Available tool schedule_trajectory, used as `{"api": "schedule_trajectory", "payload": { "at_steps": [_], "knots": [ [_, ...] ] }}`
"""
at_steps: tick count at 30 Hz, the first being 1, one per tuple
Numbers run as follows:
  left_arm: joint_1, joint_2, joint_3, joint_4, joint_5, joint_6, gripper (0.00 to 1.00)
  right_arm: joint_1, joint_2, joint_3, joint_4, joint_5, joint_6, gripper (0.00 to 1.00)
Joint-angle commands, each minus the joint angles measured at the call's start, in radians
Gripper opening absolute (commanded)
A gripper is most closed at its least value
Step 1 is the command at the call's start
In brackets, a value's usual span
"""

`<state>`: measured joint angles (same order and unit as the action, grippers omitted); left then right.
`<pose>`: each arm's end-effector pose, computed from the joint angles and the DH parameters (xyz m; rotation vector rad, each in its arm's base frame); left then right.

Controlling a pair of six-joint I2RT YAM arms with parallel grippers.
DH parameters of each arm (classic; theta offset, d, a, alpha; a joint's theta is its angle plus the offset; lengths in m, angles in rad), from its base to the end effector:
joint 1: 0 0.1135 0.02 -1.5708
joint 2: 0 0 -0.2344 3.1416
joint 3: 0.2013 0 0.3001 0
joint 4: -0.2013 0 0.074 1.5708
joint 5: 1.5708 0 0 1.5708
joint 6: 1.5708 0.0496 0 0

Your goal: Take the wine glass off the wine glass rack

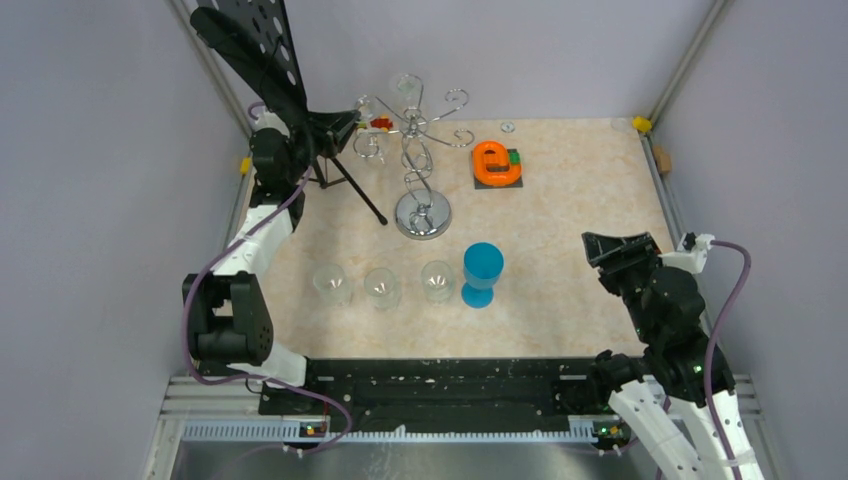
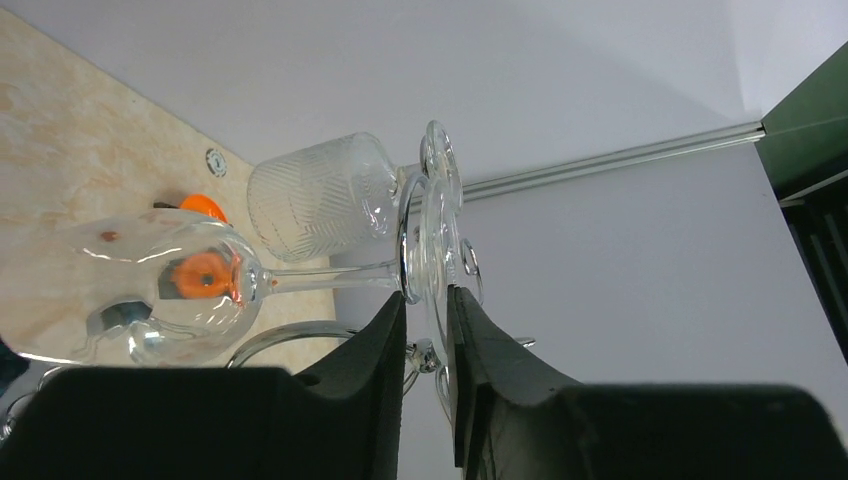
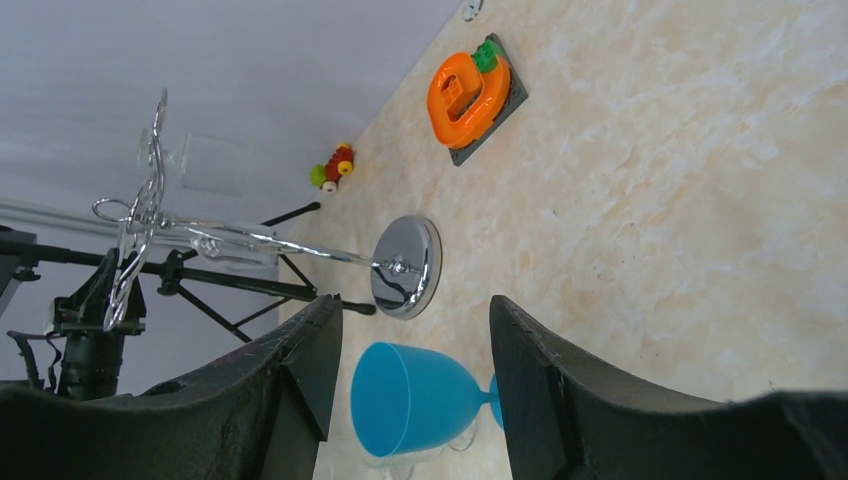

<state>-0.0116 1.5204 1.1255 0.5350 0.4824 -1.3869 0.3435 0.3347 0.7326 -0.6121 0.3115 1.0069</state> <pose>0.4192 -0.0279 0.3063 -0.6520 1.4930 -1.4564 0.1604 0.0412 0.3340 0.8076 1.6400 0.6912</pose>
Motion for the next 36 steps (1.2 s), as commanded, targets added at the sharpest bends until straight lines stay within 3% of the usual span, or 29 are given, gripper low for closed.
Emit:
{"api": "schedule_trajectory", "payload": {
  "at_steps": [1, 12, 15, 20, 26, 36],
  "knots": [
    [0.005, -0.017, 0.032, 0.005, 0.003, 0.021, 0.24, -0.004, 0.007, -0.011, 0.047, -0.01, 0.0, 0.57],
    [0.005, -0.041, 0.039, -0.043, -0.016, 0.038, 0.21, -0.004, 0.016, -0.018, 0.057, -0.013, -0.007, 0.57],
    [0.005, -0.051, 0.073, -0.126, -0.029, 0.1, 0.28, -0.004, 0.02, -0.022, 0.06, -0.017, -0.006, 0.57],
    [0.004, -0.076, 0.095, -0.222, -0.062, 0.176, 0.29, -0.003, 0.025, -0.029, 0.067, -0.024, -0.005, 0.57],
    [0.005, -0.061, 0.1, -0.211, -0.037, 0.158, 0.2, -0.004, 0.027, -0.036, 0.073, -0.026, -0.002, 0.57],
    [0.005, -0.02, 0.066, -0.035, 0.014, 0.011, 0.0, -0.003, 0.031, -0.036, 0.064, -0.028, -0.002, 0.56]
  ]
}}
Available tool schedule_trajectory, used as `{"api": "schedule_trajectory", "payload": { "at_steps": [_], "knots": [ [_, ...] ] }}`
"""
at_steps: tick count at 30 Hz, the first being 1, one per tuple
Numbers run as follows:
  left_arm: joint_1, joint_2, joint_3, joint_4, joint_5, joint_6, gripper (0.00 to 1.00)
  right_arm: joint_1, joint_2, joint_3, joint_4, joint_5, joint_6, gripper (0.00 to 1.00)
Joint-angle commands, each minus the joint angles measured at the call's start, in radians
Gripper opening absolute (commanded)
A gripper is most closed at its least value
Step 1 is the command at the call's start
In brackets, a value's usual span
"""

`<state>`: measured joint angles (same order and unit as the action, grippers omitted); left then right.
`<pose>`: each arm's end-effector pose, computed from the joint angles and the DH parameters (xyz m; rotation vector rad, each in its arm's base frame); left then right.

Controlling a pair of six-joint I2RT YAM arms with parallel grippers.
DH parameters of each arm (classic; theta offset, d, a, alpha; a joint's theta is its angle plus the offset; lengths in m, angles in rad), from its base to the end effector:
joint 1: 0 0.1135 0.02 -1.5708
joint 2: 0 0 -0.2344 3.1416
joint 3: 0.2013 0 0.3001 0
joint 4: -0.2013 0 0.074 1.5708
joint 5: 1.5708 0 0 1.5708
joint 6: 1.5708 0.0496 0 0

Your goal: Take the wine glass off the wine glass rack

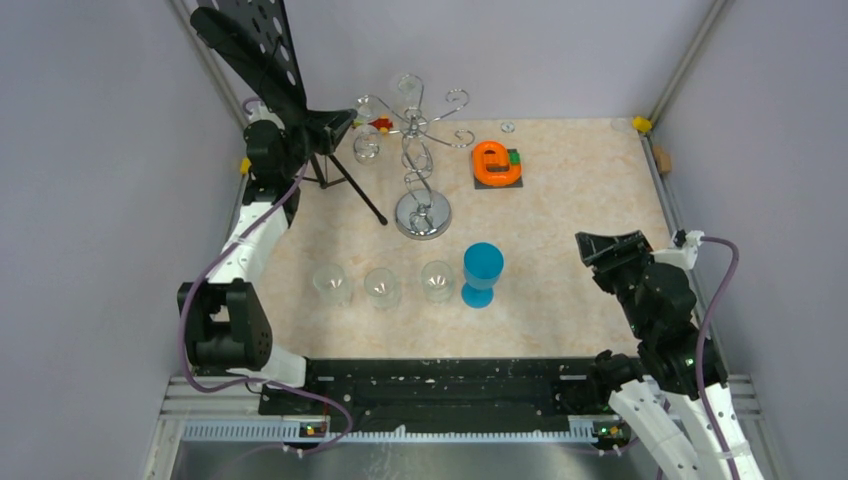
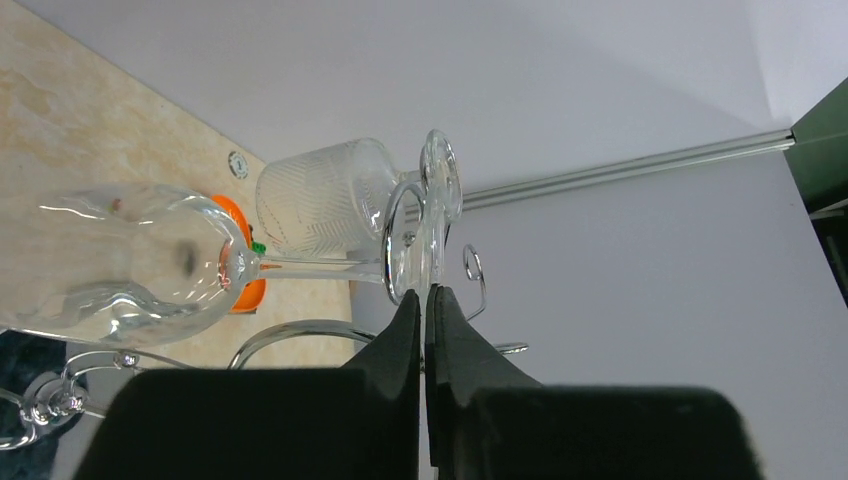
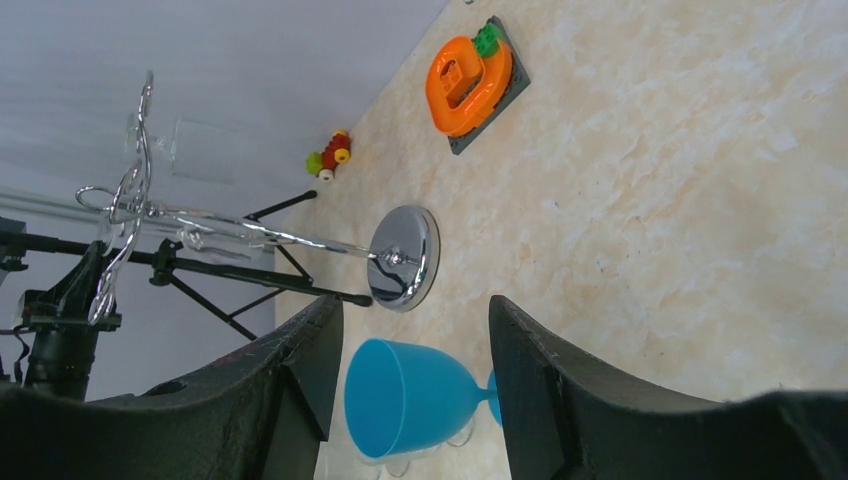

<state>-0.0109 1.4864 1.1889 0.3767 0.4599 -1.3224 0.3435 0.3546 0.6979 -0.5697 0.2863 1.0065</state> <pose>0.4168 -0.0266 0.3276 -0.6631 1.5359 -1.3838 0.1698 0.0459 0.3231 0.7951 1.6642 0.7051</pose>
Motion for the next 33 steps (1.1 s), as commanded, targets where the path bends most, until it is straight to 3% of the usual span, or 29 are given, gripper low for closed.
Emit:
{"api": "schedule_trajectory", "payload": {
  "at_steps": [1, 12, 17, 22, 25, 33],
  "knots": [
    [0.004, 0.016, 0.004, 0.126, 0.037, -0.055, 0.0, -0.003, 0.015, -0.001, 0.019, -0.003, -0.002, 0.56],
    [0.003, 0.045, 0.007, 0.137, 0.056, -0.085, 0.16, -0.004, 0.021, -0.01, 0.027, -0.016, 0.001, 0.56],
    [0.005, 0.053, -0.001, 0.163, 0.058, -0.114, 0.18, -0.003, 0.022, -0.016, 0.033, -0.021, 0.004, 0.56],
    [0.004, 0.064, 0.008, 0.179, 0.044, -0.134, 0.15, -0.004, 0.021, -0.024, 0.042, -0.034, 0.012, 0.56],
    [0.004, 0.069, 0.008, 0.192, 0.044, -0.143, 0.0, -0.004, 0.019, -0.023, 0.041, -0.034, 0.012, 0.56],
    [0.004, 0.005, -0.004, 0.192, -0.023, -0.09, 0.0, -0.003, 0.02, -0.022, 0.041, -0.032, 0.011, 0.56]
  ]
}}
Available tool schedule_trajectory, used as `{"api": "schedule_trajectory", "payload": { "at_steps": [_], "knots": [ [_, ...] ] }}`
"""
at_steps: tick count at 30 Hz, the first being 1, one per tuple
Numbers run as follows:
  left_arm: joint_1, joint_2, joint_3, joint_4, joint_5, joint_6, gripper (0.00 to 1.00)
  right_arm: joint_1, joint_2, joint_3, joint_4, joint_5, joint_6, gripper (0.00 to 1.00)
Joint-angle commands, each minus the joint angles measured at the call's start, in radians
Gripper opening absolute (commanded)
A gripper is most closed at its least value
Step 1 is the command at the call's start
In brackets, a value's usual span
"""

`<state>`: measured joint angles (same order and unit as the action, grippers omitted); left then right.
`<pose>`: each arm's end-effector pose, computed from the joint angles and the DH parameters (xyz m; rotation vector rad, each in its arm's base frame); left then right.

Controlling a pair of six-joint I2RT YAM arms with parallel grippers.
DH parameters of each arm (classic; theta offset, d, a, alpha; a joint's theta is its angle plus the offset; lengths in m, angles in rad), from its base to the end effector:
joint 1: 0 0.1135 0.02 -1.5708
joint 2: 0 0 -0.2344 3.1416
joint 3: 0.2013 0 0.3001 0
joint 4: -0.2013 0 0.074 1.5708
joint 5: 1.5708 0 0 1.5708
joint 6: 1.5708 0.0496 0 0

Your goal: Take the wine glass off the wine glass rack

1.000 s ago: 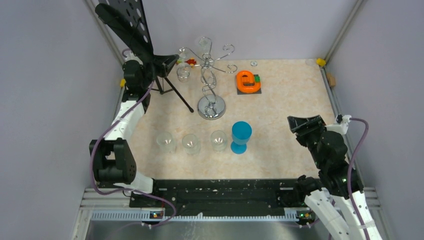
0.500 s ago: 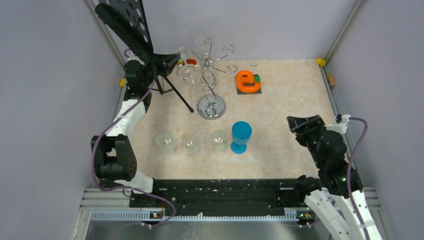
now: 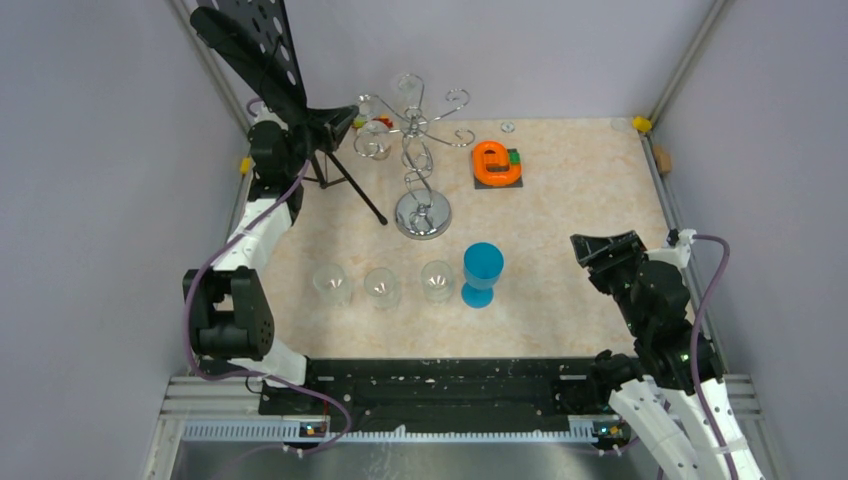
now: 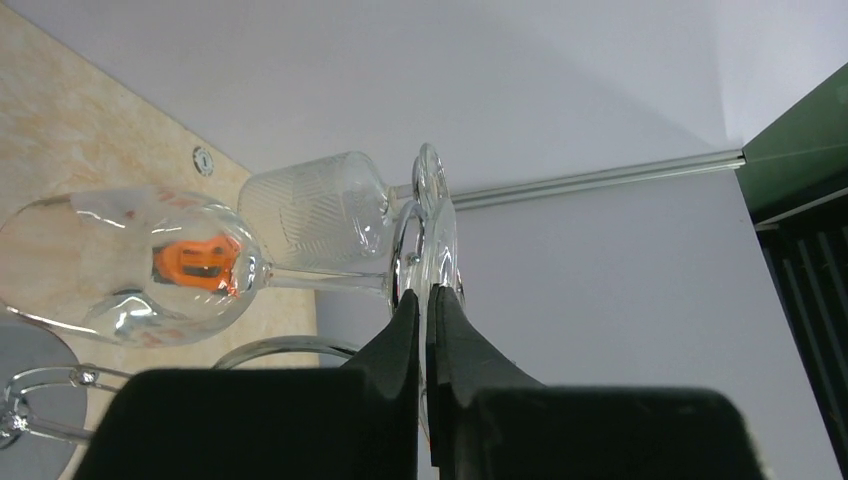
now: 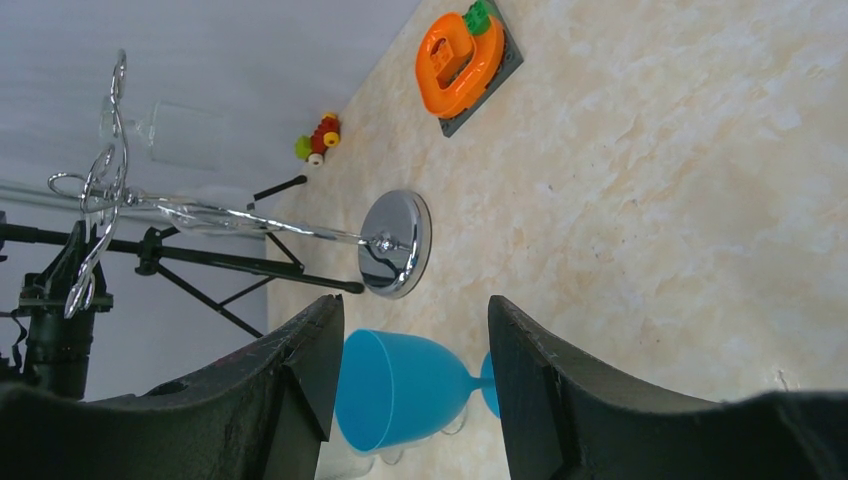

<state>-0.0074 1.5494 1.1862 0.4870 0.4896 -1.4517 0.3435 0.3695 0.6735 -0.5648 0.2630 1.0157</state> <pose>0.4278 -0.0265 0.3140 -0.7175 1.4986 -1.5042 0.1755 0.0491 0.3120 0.7973 1.7053 0.7114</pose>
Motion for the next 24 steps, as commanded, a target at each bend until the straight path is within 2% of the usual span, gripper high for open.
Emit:
{"api": "schedule_trajectory", "payload": {
  "at_steps": [1, 6, 11, 24],
  "knots": [
    [0.001, -0.071, -0.007, 0.082, -0.067, 0.05, 0.0, -0.004, 0.004, 0.003, 0.034, -0.01, 0.002, 0.56],
    [0.001, -0.109, -0.034, 0.088, -0.128, 0.073, 0.0, -0.004, 0.003, 0.002, 0.03, -0.01, 0.004, 0.56],
    [-0.001, -0.084, -0.059, 0.198, -0.153, 0.028, 0.0, -0.004, 0.004, 0.003, 0.031, -0.011, 0.002, 0.56],
    [-0.041, 0.018, -0.027, 0.342, -0.129, -0.002, 0.0, -0.004, -0.001, 0.005, 0.025, -0.002, 0.0, 0.56]
  ]
}}
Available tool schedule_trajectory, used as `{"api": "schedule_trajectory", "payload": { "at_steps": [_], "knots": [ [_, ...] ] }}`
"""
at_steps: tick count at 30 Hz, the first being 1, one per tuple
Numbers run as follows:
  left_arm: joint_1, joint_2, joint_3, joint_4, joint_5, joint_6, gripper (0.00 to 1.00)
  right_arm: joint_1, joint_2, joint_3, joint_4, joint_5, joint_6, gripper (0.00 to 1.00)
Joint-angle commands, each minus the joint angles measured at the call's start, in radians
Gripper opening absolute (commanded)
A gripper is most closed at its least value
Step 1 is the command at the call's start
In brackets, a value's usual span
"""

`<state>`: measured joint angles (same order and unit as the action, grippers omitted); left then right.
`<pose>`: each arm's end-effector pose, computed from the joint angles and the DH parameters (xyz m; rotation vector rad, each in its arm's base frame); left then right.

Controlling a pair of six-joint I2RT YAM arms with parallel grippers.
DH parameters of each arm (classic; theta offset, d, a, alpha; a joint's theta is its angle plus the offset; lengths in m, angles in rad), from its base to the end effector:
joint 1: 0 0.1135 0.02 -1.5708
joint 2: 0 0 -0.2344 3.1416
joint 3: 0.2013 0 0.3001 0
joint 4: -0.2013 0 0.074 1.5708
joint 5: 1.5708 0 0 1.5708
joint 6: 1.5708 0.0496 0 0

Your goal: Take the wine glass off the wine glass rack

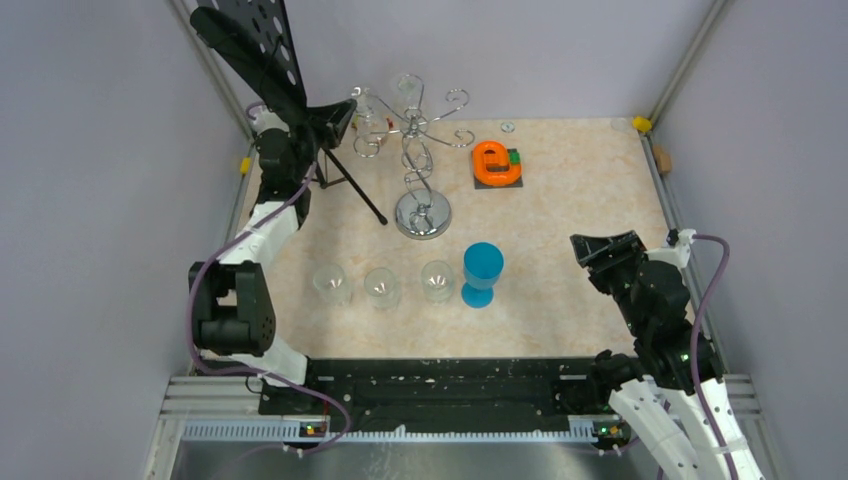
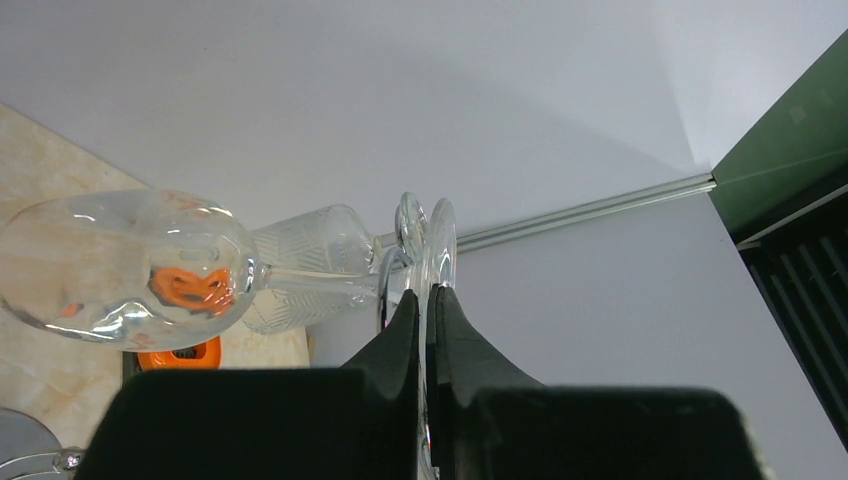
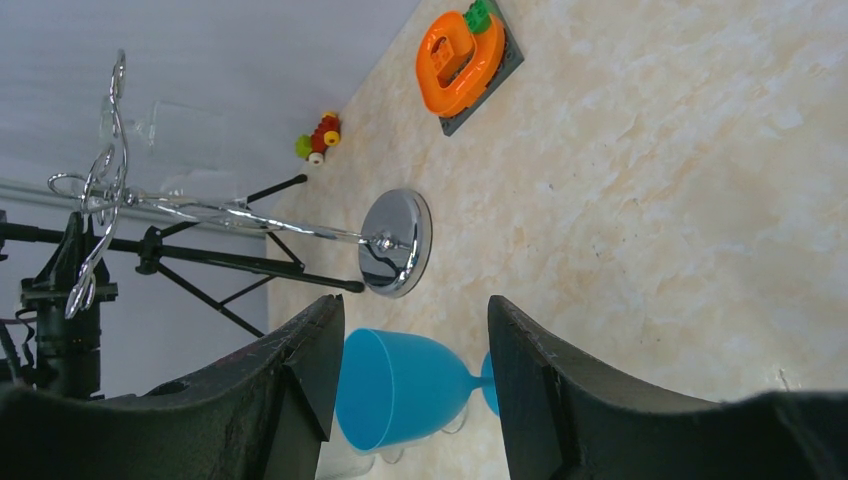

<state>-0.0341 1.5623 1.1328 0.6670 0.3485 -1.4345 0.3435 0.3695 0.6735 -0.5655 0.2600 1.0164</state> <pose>0.4267 -0.0315 0.3084 -0.6962 1.3370 -1.4450 0.1755 0.0492 0.3119 0.7964 1.7072 0.7141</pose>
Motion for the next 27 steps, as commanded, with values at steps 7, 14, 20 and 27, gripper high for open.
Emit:
{"api": "schedule_trajectory", "payload": {
  "at_steps": [7, 14, 20, 27],
  "knots": [
    [-0.021, 0.031, 0.033, 0.236, 0.044, -0.042, 0.0, -0.004, -0.002, 0.007, 0.022, 0.003, -0.005, 0.56],
    [-0.021, 0.036, 0.028, 0.247, 0.089, -0.098, 0.0, -0.004, -0.008, 0.002, 0.018, 0.002, -0.002, 0.56],
    [-0.021, -0.012, 0.005, 0.175, 0.104, -0.092, 0.0, -0.003, -0.01, 0.003, 0.019, 0.001, -0.001, 0.56],
    [-0.02, -0.097, -0.018, 0.02, 0.07, -0.013, 0.0, -0.004, -0.014, -0.002, 0.016, -0.004, 0.002, 0.56]
  ]
}}
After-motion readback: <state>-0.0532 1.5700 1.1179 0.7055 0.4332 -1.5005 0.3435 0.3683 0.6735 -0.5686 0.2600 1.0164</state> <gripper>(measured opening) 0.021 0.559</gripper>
